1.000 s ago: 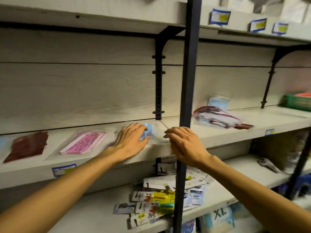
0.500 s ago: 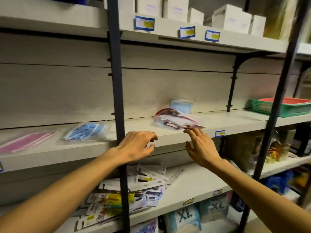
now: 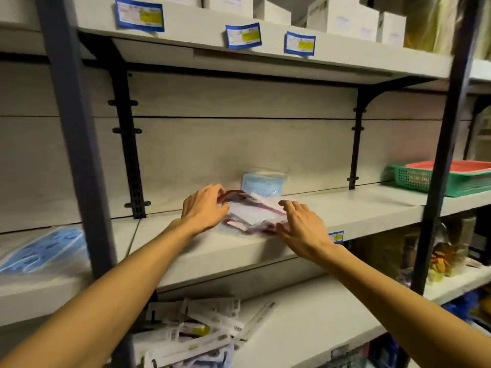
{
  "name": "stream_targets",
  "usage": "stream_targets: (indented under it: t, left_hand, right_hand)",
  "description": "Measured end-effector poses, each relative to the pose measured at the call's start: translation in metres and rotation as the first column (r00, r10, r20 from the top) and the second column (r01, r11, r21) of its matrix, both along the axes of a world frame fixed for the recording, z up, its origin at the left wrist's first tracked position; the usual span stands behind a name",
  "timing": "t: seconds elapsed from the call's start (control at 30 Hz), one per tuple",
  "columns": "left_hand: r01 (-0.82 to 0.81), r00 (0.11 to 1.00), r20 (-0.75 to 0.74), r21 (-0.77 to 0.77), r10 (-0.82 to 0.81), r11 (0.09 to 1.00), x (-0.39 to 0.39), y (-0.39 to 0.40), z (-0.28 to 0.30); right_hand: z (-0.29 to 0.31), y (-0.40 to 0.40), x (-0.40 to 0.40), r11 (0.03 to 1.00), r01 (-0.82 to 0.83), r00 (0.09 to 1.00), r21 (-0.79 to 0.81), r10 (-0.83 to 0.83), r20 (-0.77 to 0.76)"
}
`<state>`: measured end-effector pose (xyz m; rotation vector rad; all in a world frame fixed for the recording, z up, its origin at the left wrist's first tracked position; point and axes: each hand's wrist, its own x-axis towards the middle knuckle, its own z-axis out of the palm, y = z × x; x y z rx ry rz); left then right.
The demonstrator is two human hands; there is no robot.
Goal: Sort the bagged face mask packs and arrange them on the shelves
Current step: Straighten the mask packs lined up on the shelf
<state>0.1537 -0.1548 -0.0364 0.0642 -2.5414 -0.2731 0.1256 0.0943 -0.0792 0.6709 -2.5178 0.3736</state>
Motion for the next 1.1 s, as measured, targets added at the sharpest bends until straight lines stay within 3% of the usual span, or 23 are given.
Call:
stream_targets:
  t: [0.23,0.33,0.47,0.57,0.7,0.8,0.87,0.9,0.97,1.0,1.03,1.1]
  left_hand:
    - [-0.045,0.99,0.129,-0.147,0.065,0.988,-0.107,-0.011,0.01]
    - [-0.049,0.986,0.151,-0.152,0.072,0.987,-0.138,-0.017,0.003]
    - [-0.052,0.978,0.192,-0.18,0.087,0.982,-0.168,-0.018,-0.005]
    - [-0.071,0.976,0.187,-0.192,0.107,0.979,-0.184,-0.019,-0.008]
    - [-0.098,0.982,0.15,-0.1,0.113,0.99,-0.195,-0.02,-0.009]
    - [-0.121,0.985,0.134,0.126,0.104,0.985,-0.198,-0.019,-0.008]
    - [-0.156,0.984,0.137,0.331,0.117,0.931,-0.198,-0.016,-0.004]
    - [-0.157,0.987,0.112,0.485,0.117,0.861,-0.199,-0.015,-0.002]
    - [-0.082,0.995,0.036,0.819,0.092,0.568,-0.199,-0.01,0.004]
    - [-0.038,0.994,-0.009,0.904,0.107,0.427,-0.198,-0.006,0.006]
    - [-0.002,0.991,-0.046,0.936,0.129,0.353,-0.197,-0.004,0.007]
    - [0.01,0.977,-0.091,0.919,0.19,0.393,-0.191,0.002,0.005]
  right_hand:
    - [0.023,-0.019,-0.112,0.972,0.011,0.99,0.235,-0.043,0.133]
    - [0.018,-0.021,-0.148,0.972,0.002,0.989,0.235,-0.037,0.143]
    - [0.013,-0.012,-0.182,0.999,-0.038,0.985,0.011,0.036,0.169]
    - [0.014,-0.004,-0.206,0.963,-0.054,0.964,-0.265,0.12,0.237]
    - [0.012,-0.001,-0.226,0.718,-0.035,0.84,-0.695,0.398,0.369]
    - [0.011,-0.002,-0.238,0.59,-0.001,0.784,-0.808,0.502,0.365]
    - [0.013,-0.003,-0.244,0.495,0.036,0.776,-0.868,0.534,0.336]
    - [0.015,-0.004,-0.246,0.444,0.055,0.77,-0.894,0.552,0.321]
    - [0.017,-0.005,-0.249,0.358,0.088,0.762,-0.93,0.577,0.294]
    - [0.017,-0.005,-0.25,0.325,0.101,0.761,-0.94,0.584,0.283]
    - [0.017,-0.005,-0.25,0.298,0.112,0.756,-0.948,0.593,0.276]
    - [0.018,-0.006,-0.25,0.276,0.152,0.739,-0.949,0.605,0.295]
